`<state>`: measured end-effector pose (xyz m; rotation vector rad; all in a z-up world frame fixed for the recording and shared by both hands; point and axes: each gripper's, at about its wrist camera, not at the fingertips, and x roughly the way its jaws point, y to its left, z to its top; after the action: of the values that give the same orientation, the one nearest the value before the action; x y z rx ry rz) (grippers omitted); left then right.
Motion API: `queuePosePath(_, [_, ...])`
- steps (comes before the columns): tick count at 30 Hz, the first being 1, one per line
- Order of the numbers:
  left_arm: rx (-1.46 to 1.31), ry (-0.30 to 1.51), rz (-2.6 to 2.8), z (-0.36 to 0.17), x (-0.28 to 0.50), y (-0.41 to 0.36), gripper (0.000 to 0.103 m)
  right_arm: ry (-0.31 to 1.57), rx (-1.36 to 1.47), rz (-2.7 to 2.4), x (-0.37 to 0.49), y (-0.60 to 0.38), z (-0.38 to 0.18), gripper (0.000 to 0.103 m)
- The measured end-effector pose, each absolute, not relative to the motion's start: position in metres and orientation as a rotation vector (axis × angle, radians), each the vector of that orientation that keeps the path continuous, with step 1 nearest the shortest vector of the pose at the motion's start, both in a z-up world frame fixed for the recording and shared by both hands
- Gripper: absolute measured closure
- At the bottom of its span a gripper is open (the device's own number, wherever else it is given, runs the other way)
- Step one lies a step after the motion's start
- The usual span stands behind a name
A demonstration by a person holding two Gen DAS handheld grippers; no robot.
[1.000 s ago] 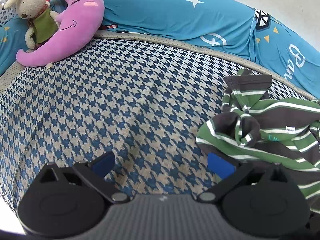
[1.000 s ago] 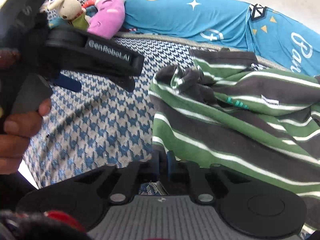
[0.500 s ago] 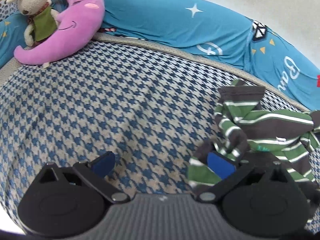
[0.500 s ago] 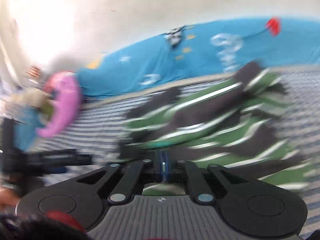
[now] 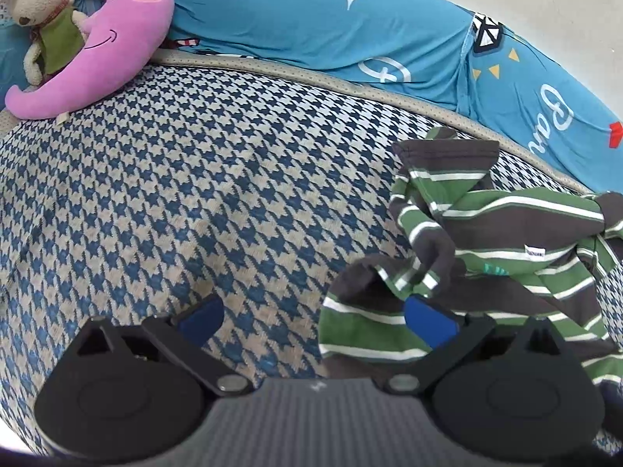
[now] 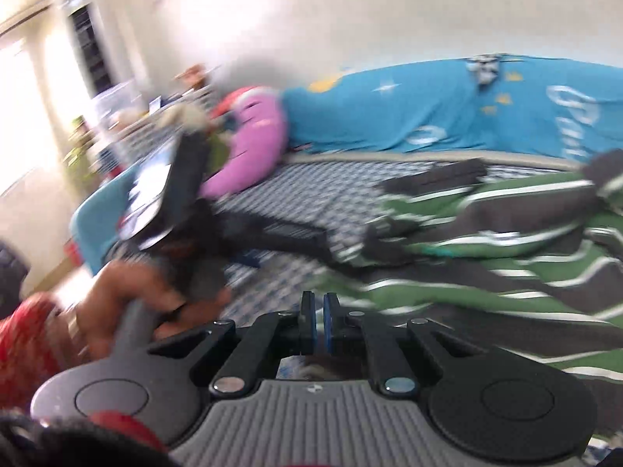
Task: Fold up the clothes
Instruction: 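Smooth the spread garment with the right gripper near the left gripper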
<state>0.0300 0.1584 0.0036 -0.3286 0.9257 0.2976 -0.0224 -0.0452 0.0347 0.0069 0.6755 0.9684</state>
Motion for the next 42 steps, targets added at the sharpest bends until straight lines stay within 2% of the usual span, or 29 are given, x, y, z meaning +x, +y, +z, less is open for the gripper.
queuePosePath(9, [-0.316, 0.928, 0.303, 0.003, 0.029, 0.158, 0.0, 0.736, -0.167, 1.033, -0.04, -0.007, 0.006, 0.094])
queuePosePath(18, [-0.331, 0.923, 0.305, 0.004, 0.028, 0.16, 0.0, 0.75, -0.341, 0.922, -0.031, 0.008, -0.024, 0.073])
queuePosePath(23, [-0.343, 0.918, 0.308, 0.005, 0.025, 0.164, 0.0, 0.723, -0.43, 0.878, -0.03, 0.013, -0.037, 0.071])
queuePosePath(26, [-0.35, 0.916, 0.309, 0.006, 0.025, 0.166, 0.0, 0.71, -0.44, 0.858, -0.028, 0.013, -0.04, 0.074])
queuePosePath(30, [-0.348, 0.913, 0.308, 0.006, 0.023, 0.167, 0.0, 0.717, -0.422, 0.815, -0.022, 0.012, -0.039, 0.094])
queuePosePath(42, [-0.339, 0.802, 0.375, 0.035, 0.011, 0.19, 0.0, 0.753, -0.119, 1.061, -0.043, 0.031, 0.004, 0.094])
